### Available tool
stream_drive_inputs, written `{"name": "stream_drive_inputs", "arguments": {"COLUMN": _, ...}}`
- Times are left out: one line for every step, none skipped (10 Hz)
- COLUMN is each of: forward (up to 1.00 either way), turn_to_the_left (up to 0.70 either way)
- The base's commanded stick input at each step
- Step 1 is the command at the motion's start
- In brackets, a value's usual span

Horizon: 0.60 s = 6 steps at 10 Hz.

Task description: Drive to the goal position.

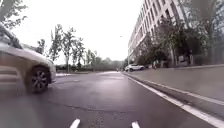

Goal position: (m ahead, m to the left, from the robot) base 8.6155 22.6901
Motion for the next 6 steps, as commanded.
{"name": "stream_drive_inputs", "arguments": {"forward": 0.70, "turn_to_the_left": 0.14}}
{"name": "stream_drive_inputs", "arguments": {"forward": 0.70, "turn_to_the_left": 0.14}}
{"name": "stream_drive_inputs", "arguments": {"forward": 0.70, "turn_to_the_left": 0.14}}
{"name": "stream_drive_inputs", "arguments": {"forward": 0.70, "turn_to_the_left": 0.14}}
{"name": "stream_drive_inputs", "arguments": {"forward": 0.70, "turn_to_the_left": 0.14}}
{"name": "stream_drive_inputs", "arguments": {"forward": 0.70, "turn_to_the_left": 0.14}}
